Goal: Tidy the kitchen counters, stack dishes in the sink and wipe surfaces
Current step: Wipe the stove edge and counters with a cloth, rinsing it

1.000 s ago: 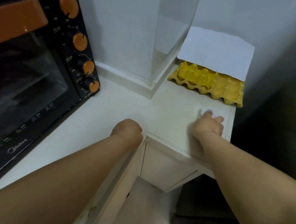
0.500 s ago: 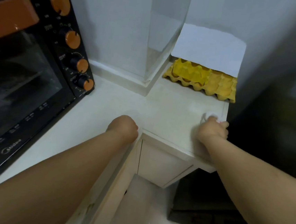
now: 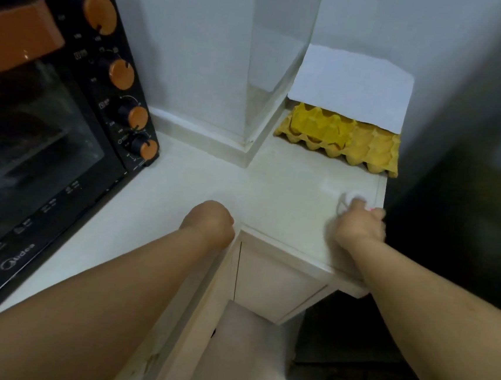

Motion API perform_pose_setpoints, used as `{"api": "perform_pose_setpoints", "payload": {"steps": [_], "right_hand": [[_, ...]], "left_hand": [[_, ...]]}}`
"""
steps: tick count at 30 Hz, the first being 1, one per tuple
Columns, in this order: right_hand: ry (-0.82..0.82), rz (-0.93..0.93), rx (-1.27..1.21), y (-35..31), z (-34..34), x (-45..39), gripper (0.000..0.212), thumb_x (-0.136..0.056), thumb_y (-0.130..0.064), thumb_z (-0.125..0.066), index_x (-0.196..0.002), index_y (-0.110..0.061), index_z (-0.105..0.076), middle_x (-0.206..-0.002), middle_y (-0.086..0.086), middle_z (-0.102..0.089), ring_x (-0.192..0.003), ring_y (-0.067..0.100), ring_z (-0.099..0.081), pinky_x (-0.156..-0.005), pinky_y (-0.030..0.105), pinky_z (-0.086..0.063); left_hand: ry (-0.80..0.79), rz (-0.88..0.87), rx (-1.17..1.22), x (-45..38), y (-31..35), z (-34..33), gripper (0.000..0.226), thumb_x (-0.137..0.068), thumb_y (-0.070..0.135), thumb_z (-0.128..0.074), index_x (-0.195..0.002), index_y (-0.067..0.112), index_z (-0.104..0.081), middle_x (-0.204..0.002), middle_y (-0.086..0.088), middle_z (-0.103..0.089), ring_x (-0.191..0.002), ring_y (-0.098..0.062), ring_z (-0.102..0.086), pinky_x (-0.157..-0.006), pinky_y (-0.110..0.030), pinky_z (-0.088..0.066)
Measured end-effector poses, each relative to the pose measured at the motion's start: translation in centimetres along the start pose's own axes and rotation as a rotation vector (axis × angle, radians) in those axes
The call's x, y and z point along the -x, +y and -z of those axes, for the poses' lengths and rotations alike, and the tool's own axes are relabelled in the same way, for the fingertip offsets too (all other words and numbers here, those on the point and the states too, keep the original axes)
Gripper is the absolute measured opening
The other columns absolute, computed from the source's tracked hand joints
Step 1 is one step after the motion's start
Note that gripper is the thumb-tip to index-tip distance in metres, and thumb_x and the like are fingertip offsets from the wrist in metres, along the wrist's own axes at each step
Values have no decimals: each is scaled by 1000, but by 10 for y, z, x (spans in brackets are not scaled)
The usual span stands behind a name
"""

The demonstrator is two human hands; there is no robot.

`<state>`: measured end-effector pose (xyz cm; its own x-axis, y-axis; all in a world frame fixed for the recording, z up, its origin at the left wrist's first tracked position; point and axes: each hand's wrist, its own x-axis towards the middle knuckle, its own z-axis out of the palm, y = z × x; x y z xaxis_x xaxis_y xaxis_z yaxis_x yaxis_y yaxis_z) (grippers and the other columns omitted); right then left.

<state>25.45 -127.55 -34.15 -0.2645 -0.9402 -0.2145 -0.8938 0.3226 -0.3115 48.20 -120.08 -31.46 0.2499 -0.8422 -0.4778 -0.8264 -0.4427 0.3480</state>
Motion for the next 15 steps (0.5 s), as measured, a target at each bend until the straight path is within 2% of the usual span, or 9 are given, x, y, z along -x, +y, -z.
{"api": "perform_pose_setpoints", "payload": {"steps": [1, 2, 3, 6, 9, 11, 15], "right_hand": [[8, -100, 9, -5, 4, -12, 54, -90, -25, -51, -140, -20, -30, -136, 17, -24, -120, 40, -39, -98, 44, -39], [-13, -116, 23, -15, 8, -20, 54, -91, -25, -51, -141, -19, -30, -137, 17, -24, -121, 40, -38, -99, 44, -38], [-30, -60, 30, -26, 6, -23, 54, -91, -23, -50, -141, -19, -31, -137, 17, -25, -122, 39, -38, -100, 43, -38], [-112, 295, -18, -71, -22, -5, 54, -90, -19, -47, -142, -26, -34, -136, 16, -27, -119, 40, -41, -102, 39, -37], [-172, 443, -24, -61, -30, 27, 58, -88, -16, -47, -142, -34, -36, -133, 13, -31, -117, 37, -43, -100, 34, -36], [-131, 397, -53, -33, -24, 36, 58, -87, -16, -49, -141, -34, -38, -129, 12, -33, -111, 37, -47, -96, 32, -38], [33, -10, -36, 4, 2, 5, 49, -90, -22, -47, -138, -25, -36, -133, 16, -29, -115, 38, -41, -98, 38, -38]], "left_hand": [[22, -15, 40, -2, 0, -1, 44, -90, 2, -45, -130, 14, -58, -139, -4, -51, -127, -24, -48, -108, -29, -38], [44, -35, 81, -7, -1, -1, 48, -89, 1, -45, -133, 18, -56, -142, -3, -48, -129, -24, -46, -108, -29, -36], [51, -65, 114, -9, 1, -2, 51, -88, 0, -45, -135, 20, -53, -144, -2, -45, -132, -24, -44, -110, -29, -34], [33, -133, 135, -23, 7, -5, 56, -88, 2, -45, -141, 22, -45, -153, -2, -33, -141, -21, -30, -117, -29, -25], [-39, -197, -7, -27, 17, -10, 61, -90, 7, -41, -147, 26, -32, -160, 2, -15, -147, -21, -11, -121, -34, -13], [-98, -221, -104, -28, 24, -12, 63, -92, 6, -36, -150, 28, -24, -161, 3, -5, -148, -25, -1, -121, -37, -8], [-160, -242, -143, -33, 34, -11, 68, -90, 0, -32, -150, 30, -21, -161, 4, 2, -148, -25, 7, -121, -45, -7]]}}
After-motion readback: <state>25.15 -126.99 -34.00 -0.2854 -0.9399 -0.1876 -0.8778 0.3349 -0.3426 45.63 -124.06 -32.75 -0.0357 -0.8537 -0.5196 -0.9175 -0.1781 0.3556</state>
